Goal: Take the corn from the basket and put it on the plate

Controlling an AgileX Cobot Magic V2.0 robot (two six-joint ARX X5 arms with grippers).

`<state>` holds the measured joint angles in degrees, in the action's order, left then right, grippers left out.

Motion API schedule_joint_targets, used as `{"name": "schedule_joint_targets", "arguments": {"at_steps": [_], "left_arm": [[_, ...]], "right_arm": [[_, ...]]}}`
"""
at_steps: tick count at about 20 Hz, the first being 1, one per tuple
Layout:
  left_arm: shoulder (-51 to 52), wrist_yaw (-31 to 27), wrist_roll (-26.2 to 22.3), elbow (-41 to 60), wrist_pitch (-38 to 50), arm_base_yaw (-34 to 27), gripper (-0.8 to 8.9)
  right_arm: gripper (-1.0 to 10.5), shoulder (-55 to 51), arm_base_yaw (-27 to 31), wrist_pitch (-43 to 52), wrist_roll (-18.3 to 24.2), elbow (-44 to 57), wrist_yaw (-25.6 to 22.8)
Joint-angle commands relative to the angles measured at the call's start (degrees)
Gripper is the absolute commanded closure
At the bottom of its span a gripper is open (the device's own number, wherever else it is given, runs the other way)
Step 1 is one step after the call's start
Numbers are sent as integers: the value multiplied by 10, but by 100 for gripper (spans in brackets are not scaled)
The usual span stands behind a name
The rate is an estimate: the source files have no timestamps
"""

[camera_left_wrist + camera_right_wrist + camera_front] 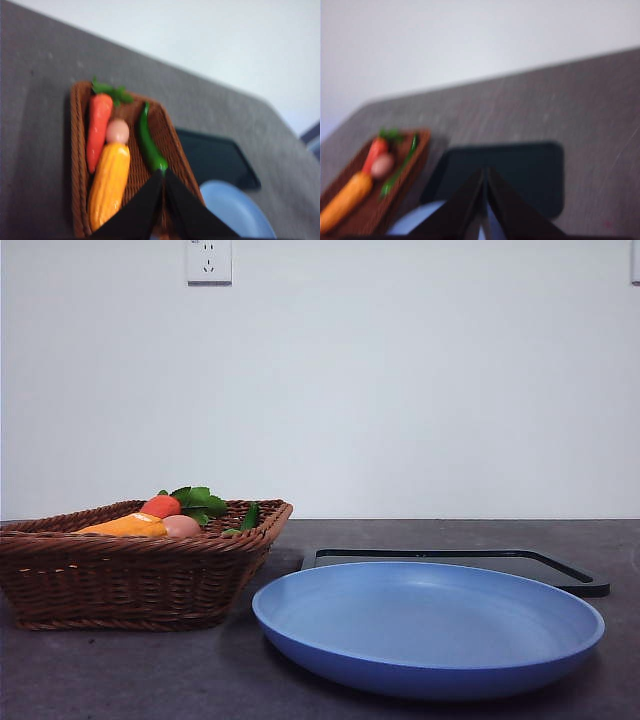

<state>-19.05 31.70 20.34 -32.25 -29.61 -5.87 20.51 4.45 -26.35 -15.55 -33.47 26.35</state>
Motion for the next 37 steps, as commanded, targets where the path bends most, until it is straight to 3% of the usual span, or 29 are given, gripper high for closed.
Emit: {"name": "schedule_joint_targets", "arguments": {"at_steps": [1, 6, 12, 15, 17, 19, 21, 27, 37], "left_arm": [[-37, 19, -90, -44, -51, -1, 806], [-93, 34, -166, -99, -156, 7, 806], [-113, 34, -215, -113, -229, 44, 806], [-113, 34, -216, -113, -233, 50, 802], [-114, 34, -211, -113, -233, 50, 709], [-114, 34, -211, -113, -230, 50, 503], [-115, 34, -208, -113, -231, 50, 379], [-117, 34, -208, -113, -226, 50, 371], [-117, 34, -207, -113, -218, 50, 371]], "right_arm": [[945, 37, -7, -54, 76, -36, 24], [945, 91, -36, -148, 137, -83, 26], [944, 121, -72, -197, 144, -97, 17], [940, 128, -77, -192, 144, -97, 17], [832, 128, -77, -191, 140, -97, 17], [684, 128, -77, -190, 133, -97, 16], [666, 131, -77, -191, 130, -97, 17], [648, 209, -78, -181, 110, -97, 24], [653, 476, -153, -80, 110, -97, 19]]}}
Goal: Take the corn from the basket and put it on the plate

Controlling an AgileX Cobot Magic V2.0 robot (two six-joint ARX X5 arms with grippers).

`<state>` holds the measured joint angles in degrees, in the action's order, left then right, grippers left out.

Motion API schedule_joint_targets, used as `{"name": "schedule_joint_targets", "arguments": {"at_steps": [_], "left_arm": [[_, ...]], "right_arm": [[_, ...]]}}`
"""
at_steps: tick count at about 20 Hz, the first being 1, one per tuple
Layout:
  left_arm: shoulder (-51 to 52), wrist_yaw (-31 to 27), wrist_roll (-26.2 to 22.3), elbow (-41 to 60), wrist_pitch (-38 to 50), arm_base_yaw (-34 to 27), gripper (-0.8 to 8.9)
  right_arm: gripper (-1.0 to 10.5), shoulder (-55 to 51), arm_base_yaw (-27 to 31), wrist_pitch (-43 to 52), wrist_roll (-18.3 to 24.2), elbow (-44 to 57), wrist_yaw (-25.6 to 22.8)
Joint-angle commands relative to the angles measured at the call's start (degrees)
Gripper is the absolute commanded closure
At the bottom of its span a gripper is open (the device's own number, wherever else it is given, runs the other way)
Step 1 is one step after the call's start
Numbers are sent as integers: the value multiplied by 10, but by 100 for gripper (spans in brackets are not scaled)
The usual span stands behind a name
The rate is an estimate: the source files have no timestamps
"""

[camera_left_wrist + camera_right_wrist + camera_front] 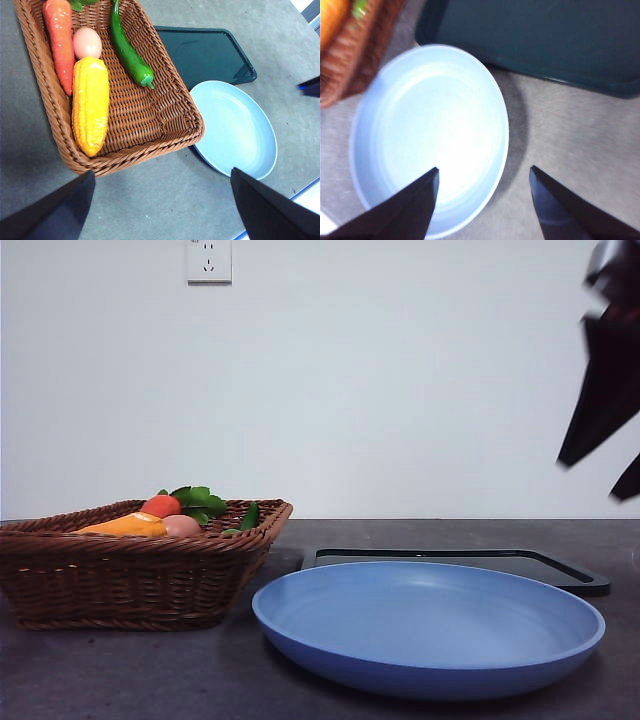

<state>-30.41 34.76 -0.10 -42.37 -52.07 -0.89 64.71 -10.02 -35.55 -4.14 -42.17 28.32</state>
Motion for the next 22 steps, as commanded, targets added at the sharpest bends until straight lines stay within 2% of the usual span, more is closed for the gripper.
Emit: {"name": "schedule_joint_targets", "arguments": {"at_steps": [1, 6, 11, 18, 22], "left_arm": [[-3, 3, -3, -12, 6, 0, 371], [-3, 3, -3, -12, 6, 0, 372], [-3, 3, -3, -12, 6, 0, 371], [-3, 3, -3, -12, 7, 0, 372], [-5, 3, -3, -12, 9, 1, 372]], "right_arm": [[655, 59, -14, 20, -4, -10, -1], [663, 154, -37, 51, -3, -10, -3], [750, 209, -54, 64, -3, -10, -3], [948, 222, -60, 67, -3, -10, -3], [945, 222, -60, 66, -4, -10, -3]]}}
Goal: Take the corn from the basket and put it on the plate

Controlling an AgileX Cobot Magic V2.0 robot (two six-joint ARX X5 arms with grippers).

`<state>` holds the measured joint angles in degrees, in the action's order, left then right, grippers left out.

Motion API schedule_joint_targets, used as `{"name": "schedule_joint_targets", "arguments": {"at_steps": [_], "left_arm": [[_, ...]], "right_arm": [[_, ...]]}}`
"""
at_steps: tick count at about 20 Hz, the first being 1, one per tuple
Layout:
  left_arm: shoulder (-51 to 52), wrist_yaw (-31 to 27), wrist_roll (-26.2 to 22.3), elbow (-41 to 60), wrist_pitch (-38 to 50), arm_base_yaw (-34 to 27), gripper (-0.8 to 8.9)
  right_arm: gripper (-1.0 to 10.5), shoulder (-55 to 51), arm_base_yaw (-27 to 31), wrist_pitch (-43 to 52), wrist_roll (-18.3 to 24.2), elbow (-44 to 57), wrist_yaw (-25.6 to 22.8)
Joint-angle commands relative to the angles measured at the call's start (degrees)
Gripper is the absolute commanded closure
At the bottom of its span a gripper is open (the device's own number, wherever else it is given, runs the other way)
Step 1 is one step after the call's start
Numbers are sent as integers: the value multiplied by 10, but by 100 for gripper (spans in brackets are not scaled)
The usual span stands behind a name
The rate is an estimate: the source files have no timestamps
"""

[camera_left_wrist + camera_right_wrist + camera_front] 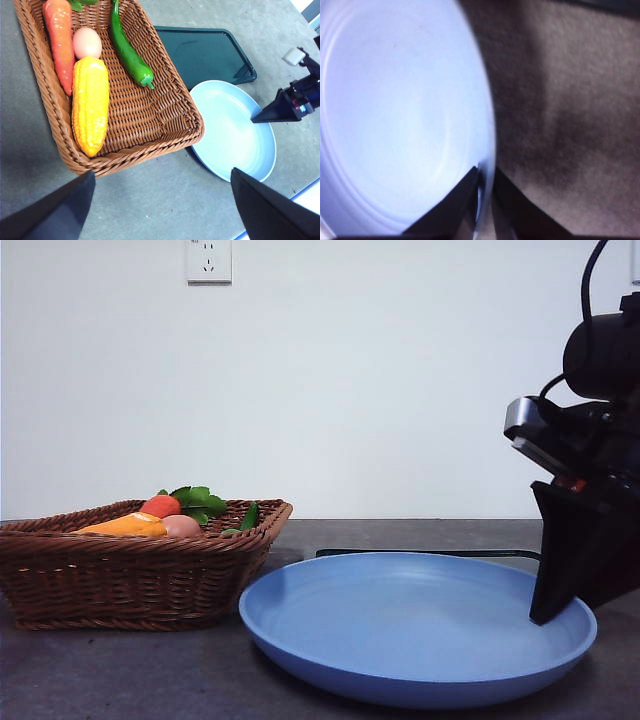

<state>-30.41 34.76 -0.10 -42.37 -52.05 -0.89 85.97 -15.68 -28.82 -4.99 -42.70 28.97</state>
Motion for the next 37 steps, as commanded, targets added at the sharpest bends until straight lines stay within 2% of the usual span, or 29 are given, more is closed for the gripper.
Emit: {"name": "schedule_joint_targets", "arguments": {"at_steps": [1, 6, 11, 14, 20, 25, 31, 37], "left_arm": [[-7, 3, -3, -12, 9, 1, 372], [-32, -5, -2, -12, 15, 2, 374], [-74, -5, 12, -14, 64, 16, 374], [-112, -21, 14, -25, 89, 39, 374], [-202, -128, 14, -54, 141, 111, 374], [-348, -269, 11, -115, 181, 201, 398], [-515, -351, -10, -199, 180, 253, 397], [-619, -392, -20, -238, 179, 258, 397]], "right_arm": [[945, 8, -3, -2, 3, -5, -9], [945, -7, -3, -11, -4, -9, -9], [945, -57, -2, -57, -4, -30, -11], [945, -100, 0, -96, -3, -46, -31], [945, -197, 12, -151, -3, -60, -40], [945, -299, 35, -173, -13, -61, -39], [945, -338, 39, -176, -22, -61, -39], [945, -337, 39, -175, -21, -61, -39]]}}
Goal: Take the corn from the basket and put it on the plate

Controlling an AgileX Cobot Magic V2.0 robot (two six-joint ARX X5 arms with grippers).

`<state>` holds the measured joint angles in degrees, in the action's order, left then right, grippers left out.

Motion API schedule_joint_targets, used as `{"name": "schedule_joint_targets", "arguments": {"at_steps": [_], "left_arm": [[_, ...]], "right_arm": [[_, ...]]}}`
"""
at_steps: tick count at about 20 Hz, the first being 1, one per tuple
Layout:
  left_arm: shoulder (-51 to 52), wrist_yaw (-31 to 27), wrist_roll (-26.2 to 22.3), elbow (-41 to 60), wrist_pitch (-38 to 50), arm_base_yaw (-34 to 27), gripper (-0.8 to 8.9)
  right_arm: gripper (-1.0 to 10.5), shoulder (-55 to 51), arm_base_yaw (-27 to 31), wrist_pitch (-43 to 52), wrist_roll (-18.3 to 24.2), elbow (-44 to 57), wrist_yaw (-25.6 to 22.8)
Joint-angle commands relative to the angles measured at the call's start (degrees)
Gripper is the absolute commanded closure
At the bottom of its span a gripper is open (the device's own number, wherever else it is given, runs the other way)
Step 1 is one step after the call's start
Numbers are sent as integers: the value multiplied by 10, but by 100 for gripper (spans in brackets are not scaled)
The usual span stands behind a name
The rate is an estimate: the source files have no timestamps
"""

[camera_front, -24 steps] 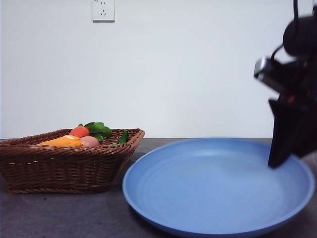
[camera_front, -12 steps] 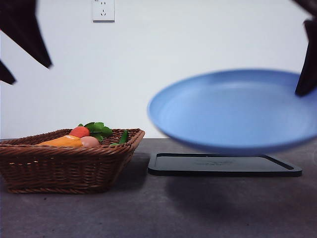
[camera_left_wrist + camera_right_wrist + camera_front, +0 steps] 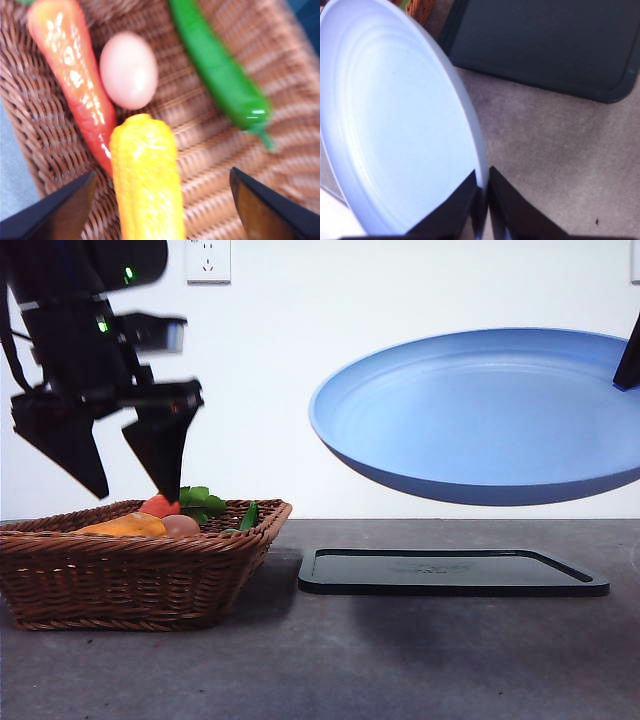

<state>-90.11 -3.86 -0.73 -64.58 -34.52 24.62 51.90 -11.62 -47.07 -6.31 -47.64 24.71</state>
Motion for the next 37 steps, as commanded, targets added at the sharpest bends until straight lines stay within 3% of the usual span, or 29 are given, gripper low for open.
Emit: {"name": "schedule_joint_targets", "arguments": {"at_steps": [1, 9, 15, 23, 27, 33, 37], "left_arm": [[-33, -10, -18, -17, 8, 3, 397], [-88, -12, -13, -17, 12, 7, 404], [-88, -13, 4, -17, 2, 10, 622], [-67, -3, 24, -38, -31, 11, 637], [-26, 45, 38, -88, -36, 19, 637], [6, 197, 64, -154, -16, 67, 637], [-7, 210, 51, -154, 12, 125, 636]], "right_arm": [[945, 3, -1, 7, -8, -11, 3], [945, 4, -1, 14, -8, -11, 3], [945, 4, -1, 16, -8, -11, 3], [945, 12, -1, 26, -20, -11, 3], [945, 55, -1, 54, -40, -11, 4], [945, 148, -1, 126, -116, -11, 18], [945, 197, -1, 176, -174, -11, 61]]}}
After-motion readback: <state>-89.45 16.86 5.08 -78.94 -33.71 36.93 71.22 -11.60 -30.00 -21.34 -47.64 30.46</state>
